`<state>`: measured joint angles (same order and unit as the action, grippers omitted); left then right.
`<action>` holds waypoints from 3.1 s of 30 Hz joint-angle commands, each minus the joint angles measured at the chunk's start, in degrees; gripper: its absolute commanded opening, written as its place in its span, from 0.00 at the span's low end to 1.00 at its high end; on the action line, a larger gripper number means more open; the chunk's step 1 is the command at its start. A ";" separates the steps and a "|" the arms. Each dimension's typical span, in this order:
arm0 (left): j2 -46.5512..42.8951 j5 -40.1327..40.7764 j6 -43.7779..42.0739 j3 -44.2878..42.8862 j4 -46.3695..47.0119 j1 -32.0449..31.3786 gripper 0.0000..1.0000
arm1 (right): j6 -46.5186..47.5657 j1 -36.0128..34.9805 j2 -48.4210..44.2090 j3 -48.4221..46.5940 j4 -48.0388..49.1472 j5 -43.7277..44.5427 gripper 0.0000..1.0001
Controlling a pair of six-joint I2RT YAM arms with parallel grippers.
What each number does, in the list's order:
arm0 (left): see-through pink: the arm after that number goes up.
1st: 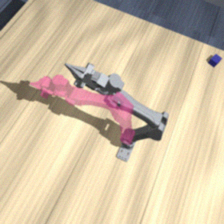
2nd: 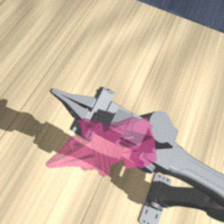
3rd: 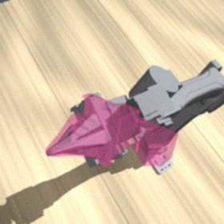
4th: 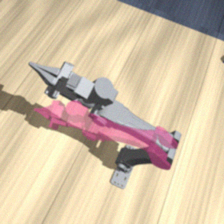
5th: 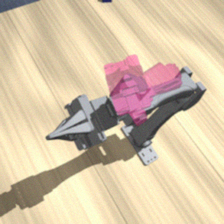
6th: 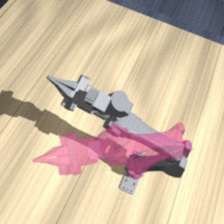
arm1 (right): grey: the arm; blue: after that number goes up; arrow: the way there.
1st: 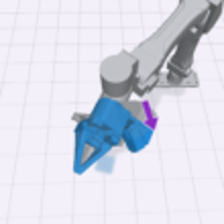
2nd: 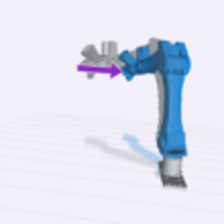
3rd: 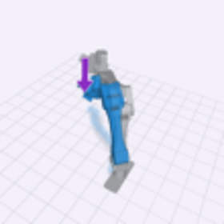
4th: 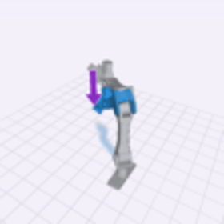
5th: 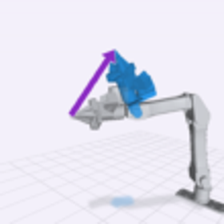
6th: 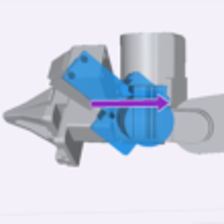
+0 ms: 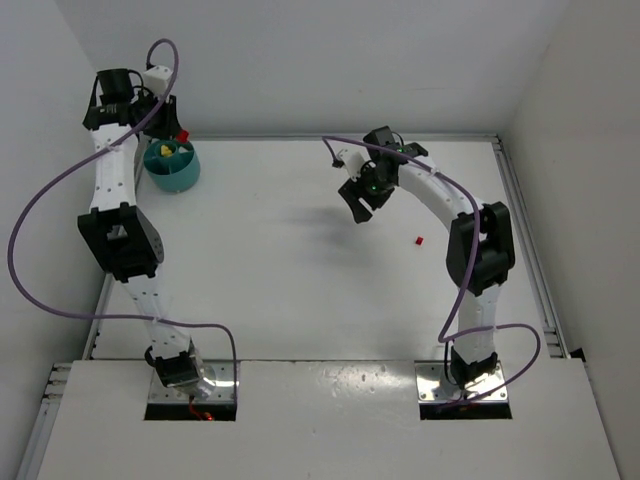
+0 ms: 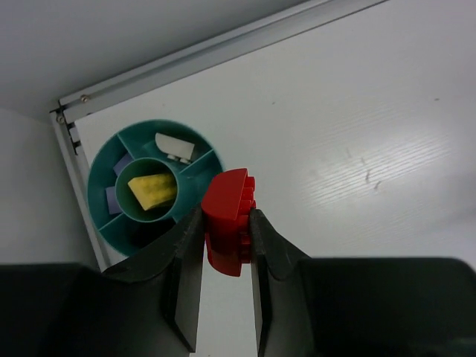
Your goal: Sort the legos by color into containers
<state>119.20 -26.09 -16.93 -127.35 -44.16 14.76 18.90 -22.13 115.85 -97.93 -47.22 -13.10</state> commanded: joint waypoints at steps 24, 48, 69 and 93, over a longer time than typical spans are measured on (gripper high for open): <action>10.27 14.22 -11.90 -3.43 1.01 -2.02 0.36 | 0.88 1.73 0.08 1.51 0.55 3.87 0.69; -2.92 2.27 1.45 8.08 6.54 -11.59 0.69 | 9.93 18.17 -22.86 33.50 -1.56 14.15 0.57; -7.05 0.42 5.67 16.70 9.09 -11.61 0.69 | 11.60 25.29 -7.75 26.83 2.05 15.12 0.50; -7.22 -10.99 17.71 21.33 11.02 -10.55 0.68 | 12.66 24.59 -7.57 29.74 2.85 11.62 0.17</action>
<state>115.68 -31.73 -2.31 -109.34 -34.74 3.75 30.79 2.85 109.30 -65.60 -42.98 1.21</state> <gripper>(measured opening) 0.683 0.197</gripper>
